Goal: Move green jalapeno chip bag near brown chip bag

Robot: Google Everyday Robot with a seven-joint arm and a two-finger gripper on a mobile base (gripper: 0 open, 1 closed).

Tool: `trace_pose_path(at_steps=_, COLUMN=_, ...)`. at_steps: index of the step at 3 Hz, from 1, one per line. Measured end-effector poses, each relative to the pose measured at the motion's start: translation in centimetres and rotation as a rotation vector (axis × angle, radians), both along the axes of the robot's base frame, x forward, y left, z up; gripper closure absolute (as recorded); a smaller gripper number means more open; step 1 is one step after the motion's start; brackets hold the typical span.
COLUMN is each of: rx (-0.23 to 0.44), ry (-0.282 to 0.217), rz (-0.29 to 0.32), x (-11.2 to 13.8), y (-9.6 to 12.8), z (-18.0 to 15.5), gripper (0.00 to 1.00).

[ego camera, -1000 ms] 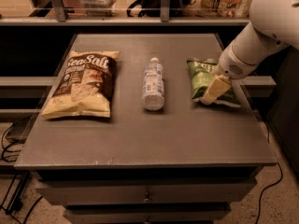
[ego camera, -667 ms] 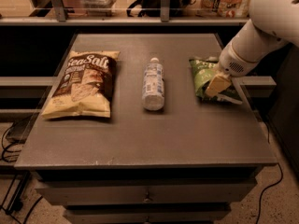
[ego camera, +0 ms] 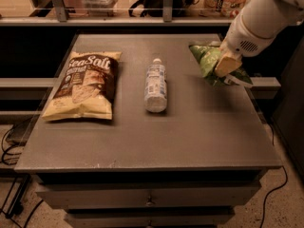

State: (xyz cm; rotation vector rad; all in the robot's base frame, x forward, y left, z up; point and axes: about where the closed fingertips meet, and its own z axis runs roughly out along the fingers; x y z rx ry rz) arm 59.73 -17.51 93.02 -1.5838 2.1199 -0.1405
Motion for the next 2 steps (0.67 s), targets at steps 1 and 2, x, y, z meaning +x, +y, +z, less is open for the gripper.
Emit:
trace_pose_path(at_steps=1, rx=-0.026, ry=-0.086, rz=0.111, x=-1.4, y=3.0, z=5.5, gripper=1.0)
trace_pose_path(at_steps=2, rx=-0.031, ry=-0.169, rz=0.241, x=-3.1, y=6.9, z=11.5, gripper=1.0)
